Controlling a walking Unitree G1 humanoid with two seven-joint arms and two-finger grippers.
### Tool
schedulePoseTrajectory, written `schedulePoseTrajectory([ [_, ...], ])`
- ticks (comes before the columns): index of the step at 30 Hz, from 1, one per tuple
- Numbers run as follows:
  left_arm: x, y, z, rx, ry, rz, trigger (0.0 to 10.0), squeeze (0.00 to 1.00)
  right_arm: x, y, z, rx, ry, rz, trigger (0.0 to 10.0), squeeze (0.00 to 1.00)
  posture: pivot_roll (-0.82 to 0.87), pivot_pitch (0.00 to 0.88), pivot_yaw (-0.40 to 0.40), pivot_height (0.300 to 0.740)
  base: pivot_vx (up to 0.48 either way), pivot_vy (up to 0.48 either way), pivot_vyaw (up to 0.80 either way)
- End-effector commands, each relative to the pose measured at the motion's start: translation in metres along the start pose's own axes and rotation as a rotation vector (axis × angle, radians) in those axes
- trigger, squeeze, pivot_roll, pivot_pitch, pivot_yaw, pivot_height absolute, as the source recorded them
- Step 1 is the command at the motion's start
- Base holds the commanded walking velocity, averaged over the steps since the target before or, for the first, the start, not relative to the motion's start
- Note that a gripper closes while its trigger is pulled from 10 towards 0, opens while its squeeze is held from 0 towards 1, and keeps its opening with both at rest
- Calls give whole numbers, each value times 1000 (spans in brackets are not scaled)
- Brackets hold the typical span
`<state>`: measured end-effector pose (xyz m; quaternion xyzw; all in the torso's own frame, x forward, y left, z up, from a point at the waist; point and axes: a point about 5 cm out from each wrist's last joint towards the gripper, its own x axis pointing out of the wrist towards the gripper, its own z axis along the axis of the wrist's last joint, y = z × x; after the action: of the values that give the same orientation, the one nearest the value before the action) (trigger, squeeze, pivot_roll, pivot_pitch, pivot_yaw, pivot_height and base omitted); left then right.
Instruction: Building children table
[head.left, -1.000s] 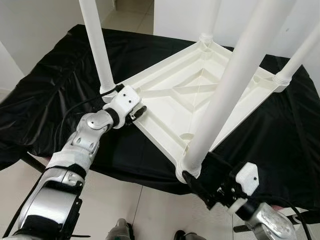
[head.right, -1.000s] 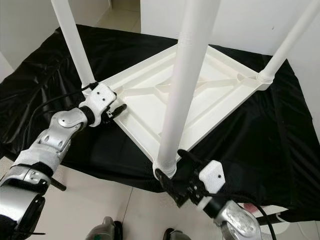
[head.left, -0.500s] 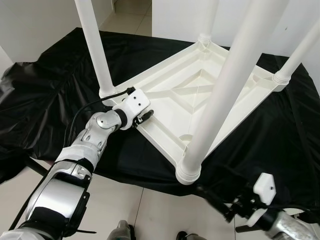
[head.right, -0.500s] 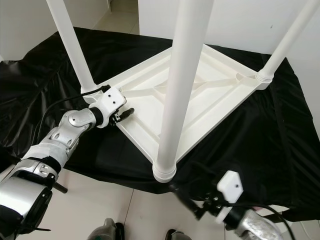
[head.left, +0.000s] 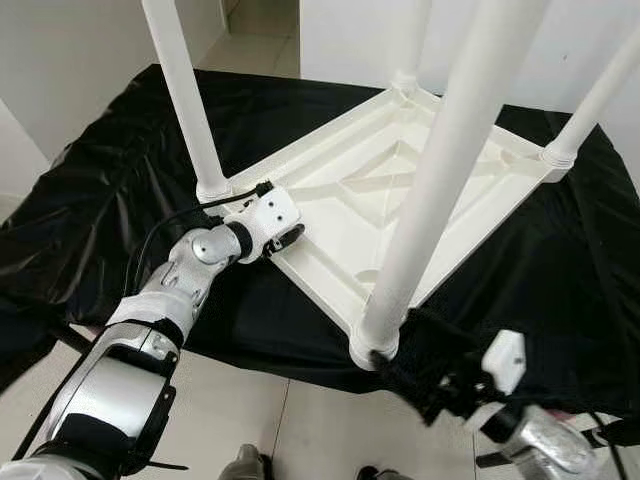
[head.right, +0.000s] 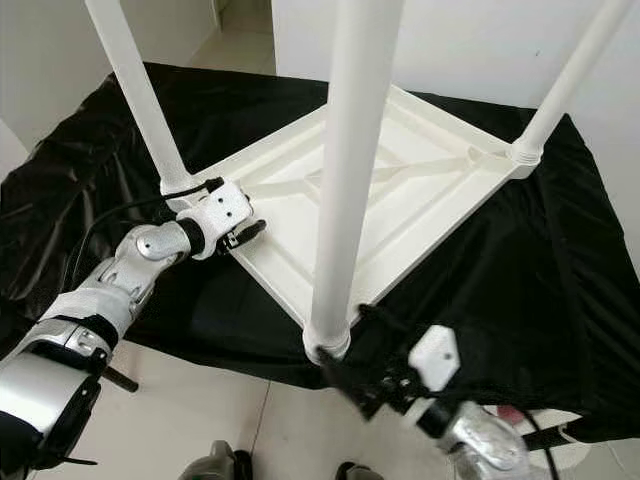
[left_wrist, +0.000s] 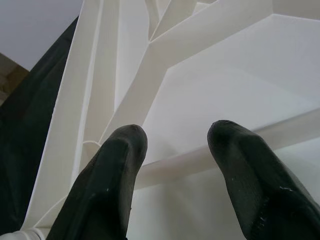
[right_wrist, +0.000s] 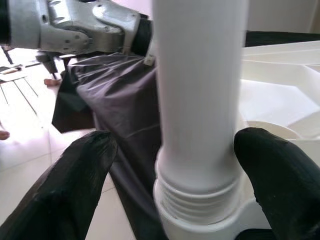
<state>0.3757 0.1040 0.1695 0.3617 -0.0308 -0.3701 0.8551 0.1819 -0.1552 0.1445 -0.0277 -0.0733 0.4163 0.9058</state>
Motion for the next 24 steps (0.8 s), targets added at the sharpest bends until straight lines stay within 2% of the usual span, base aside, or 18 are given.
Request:
schedulePoseTrajectory([
  [1, -5, -23, -21, 10, 88, -173, 10000, 0, 0, -1, 0, -4, 15, 6, 10000, 0, 38, 124, 51, 740, 0, 0, 0],
  [3, -7, -32, -25, 22, 99, -244, 10000, 0, 4, -1, 3, -13, -1, 15, 10000, 0, 39, 125, 50, 740, 0, 0, 0],
  [8, -8, -35, -28, 22, 108, -270, 10000, 0, 7, -2, 5, -22, -16, 9, 10000, 0, 40, 121, 50, 740, 0, 0, 0],
  [10, -12, -42, -33, 32, 122, -334, 10000, 0, 11, -6, 8, -44, -49, -39, 10000, 0, 43, 120, 51, 740, 0, 0, 0],
  [12, -12, -42, -33, 32, 122, -334, 10000, 0, 11, -6, 8, -44, -49, -39, 10000, 0, 43, 120, 51, 740, 0, 0, 0],
  [14, -17, -48, -38, 37, 135, -401, 10000, 0, 18, -8, 9, -56, -67, -93, 10000, 0, 47, 119, 54, 740, 0, 0, 0],
  [24, -28, -50, -44, 56, 141, -482, 10000, 0, 29, -9, 1, -53, -49, -213, 10000, 0, 59, 129, 60, 740, 0, 0, 0],
])
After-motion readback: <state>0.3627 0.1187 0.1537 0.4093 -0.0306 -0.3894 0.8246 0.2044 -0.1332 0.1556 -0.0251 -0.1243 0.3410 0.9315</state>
